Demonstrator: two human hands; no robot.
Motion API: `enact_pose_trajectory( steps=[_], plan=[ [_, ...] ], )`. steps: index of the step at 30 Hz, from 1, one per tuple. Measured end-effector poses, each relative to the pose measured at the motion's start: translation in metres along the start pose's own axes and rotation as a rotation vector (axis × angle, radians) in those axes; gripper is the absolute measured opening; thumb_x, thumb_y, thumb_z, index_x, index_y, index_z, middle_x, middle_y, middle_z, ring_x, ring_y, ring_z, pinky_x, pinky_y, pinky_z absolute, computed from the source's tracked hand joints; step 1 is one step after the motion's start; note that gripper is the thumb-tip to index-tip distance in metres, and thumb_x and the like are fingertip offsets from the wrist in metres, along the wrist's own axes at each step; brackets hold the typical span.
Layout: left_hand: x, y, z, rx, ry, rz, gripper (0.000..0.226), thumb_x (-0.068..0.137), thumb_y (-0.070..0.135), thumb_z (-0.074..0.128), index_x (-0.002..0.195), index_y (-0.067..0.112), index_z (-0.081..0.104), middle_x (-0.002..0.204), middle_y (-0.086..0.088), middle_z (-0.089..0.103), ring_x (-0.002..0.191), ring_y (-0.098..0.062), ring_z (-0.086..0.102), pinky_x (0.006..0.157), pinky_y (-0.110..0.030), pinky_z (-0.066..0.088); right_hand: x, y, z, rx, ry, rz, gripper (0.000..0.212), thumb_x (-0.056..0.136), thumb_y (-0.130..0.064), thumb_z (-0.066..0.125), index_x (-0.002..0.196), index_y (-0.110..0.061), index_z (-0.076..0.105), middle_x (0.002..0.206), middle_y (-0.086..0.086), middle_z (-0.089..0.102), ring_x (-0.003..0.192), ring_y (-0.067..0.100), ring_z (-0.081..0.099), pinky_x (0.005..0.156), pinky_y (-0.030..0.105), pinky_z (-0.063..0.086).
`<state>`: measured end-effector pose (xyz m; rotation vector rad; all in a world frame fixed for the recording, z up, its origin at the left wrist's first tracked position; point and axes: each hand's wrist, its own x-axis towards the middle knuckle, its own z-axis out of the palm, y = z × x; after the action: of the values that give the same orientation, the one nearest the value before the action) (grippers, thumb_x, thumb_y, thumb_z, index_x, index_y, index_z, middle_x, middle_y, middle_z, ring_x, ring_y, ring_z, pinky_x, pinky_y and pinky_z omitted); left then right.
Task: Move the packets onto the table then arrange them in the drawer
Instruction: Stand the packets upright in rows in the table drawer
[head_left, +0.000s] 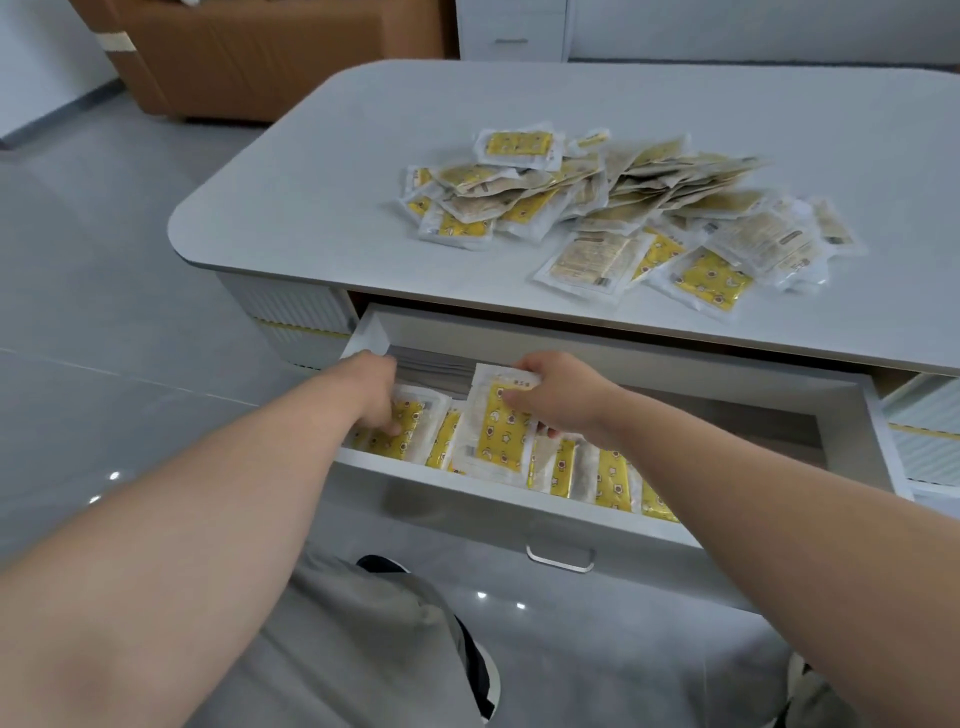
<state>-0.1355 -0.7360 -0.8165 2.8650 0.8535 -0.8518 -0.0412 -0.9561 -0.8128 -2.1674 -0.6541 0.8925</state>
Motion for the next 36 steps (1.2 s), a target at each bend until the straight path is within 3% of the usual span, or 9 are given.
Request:
enact_pose_trajectory(
  steps=[7, 11, 13, 16, 20, 23, 28, 32, 36],
  plan=[
    [0.003, -0.006, -0.005, 0.01, -0.064, 0.059, 0.071, 0.082, 0.028, 0.082, 0.142, 0.015, 0.048, 0.131, -0.009, 0.06, 0.11, -0.029, 0.062, 0.086, -0.036, 0.056, 0.041, -0.017, 0.043, 0.007, -0.037, 0.028, 0.04, 0.098, -0.025, 0.065, 0.136, -0.013, 0.057, 0.102, 0.008, 0.072, 0.081, 0.023, 0.069, 0.059, 0.029, 0.052],
    [0.003, -0.005, -0.009, 0.034, -0.044, 0.114, 0.054, 0.09, 0.008, 0.063, 0.142, 0.014, 0.051, 0.134, -0.01, 0.059, 0.116, -0.029, 0.06, 0.095, -0.039, 0.055, 0.054, -0.021, 0.057, -0.019, -0.073, 0.033, 0.038, 0.1, -0.024, 0.063, 0.136, -0.015, 0.057, 0.103, 0.006, 0.072, 0.083, 0.019, 0.069, 0.059, 0.027, 0.052],
    [0.0, -0.004, -0.016, 0.043, -0.056, 0.129, 0.054, 0.091, 0.005, 0.059, 0.144, 0.013, 0.051, 0.137, -0.01, 0.058, 0.118, -0.029, 0.059, 0.098, -0.038, 0.053, 0.061, -0.021, 0.063, -0.073, -0.055, 0.017, 0.041, 0.099, -0.025, 0.064, 0.138, -0.015, 0.056, 0.105, 0.005, 0.071, 0.085, 0.021, 0.07, 0.061, 0.029, 0.055],
    [-0.009, -0.002, -0.035, 0.014, -0.036, 0.152, 0.055, 0.094, 0.01, 0.064, 0.147, 0.013, 0.047, 0.142, -0.006, 0.055, 0.125, -0.027, 0.056, 0.1, -0.032, 0.048, 0.066, -0.022, 0.069, -0.263, -0.026, -0.024, 0.04, 0.098, -0.027, 0.064, 0.134, -0.014, 0.057, 0.1, 0.001, 0.065, 0.077, 0.016, 0.062, 0.056, 0.025, 0.047],
    [-0.02, -0.004, -0.058, -0.083, 0.037, 0.144, 0.054, 0.094, 0.012, 0.068, 0.145, 0.014, 0.049, 0.139, -0.005, 0.057, 0.126, -0.025, 0.054, 0.1, -0.031, 0.046, 0.066, -0.02, 0.075, -0.625, 0.039, -0.031, 0.044, 0.095, -0.045, 0.063, 0.129, -0.018, 0.057, 0.127, 0.008, 0.052, 0.109, 0.026, 0.055, 0.079, 0.036, 0.052],
    [-0.027, -0.003, -0.066, -0.098, 0.067, 0.153, 0.05, 0.094, 0.013, 0.067, 0.142, 0.013, 0.052, 0.129, -0.003, 0.062, 0.117, -0.024, 0.058, 0.089, -0.029, 0.048, 0.066, -0.018, 0.081, -0.712, 0.072, -0.02, 0.052, 0.094, -0.047, 0.065, 0.135, -0.018, 0.049, 0.136, 0.014, 0.042, 0.122, 0.031, 0.047, 0.094, 0.044, 0.052],
    [-0.04, 0.015, -0.081, -0.087, 0.115, 0.184, 0.044, 0.096, 0.013, 0.064, 0.139, 0.016, 0.055, 0.13, -0.001, 0.062, 0.117, -0.022, 0.059, 0.094, -0.03, 0.049, 0.059, -0.021, 0.075, -0.706, 0.097, -0.064, 0.058, 0.096, -0.051, 0.06, 0.138, -0.016, 0.042, 0.134, 0.015, 0.043, 0.118, 0.032, 0.05, 0.093, 0.045, 0.052],
    [-0.048, 0.035, -0.095, -0.158, 0.251, 0.244, 0.027, 0.095, 0.015, 0.064, 0.121, 0.016, 0.068, 0.115, 0.001, 0.068, 0.106, -0.02, 0.063, 0.086, -0.031, 0.051, 0.035, -0.024, 0.052, -0.68, 0.122, -0.115, 0.046, 0.101, -0.051, 0.048, 0.131, -0.017, 0.051, 0.124, 0.01, 0.048, 0.103, 0.029, 0.057, 0.082, 0.043, 0.056],
    [-0.048, 0.07, -0.1, -0.262, 0.371, 0.355, 0.016, 0.094, 0.015, 0.064, 0.108, 0.021, 0.07, 0.092, 0.008, 0.063, 0.092, -0.016, 0.062, 0.076, -0.029, 0.049, -0.004, -0.016, 0.007, -0.648, 0.203, -0.189, 0.034, 0.101, -0.05, 0.05, 0.116, -0.02, 0.058, 0.113, 0.002, 0.048, 0.089, 0.022, 0.058, 0.074, 0.038, 0.054]
  ],
)
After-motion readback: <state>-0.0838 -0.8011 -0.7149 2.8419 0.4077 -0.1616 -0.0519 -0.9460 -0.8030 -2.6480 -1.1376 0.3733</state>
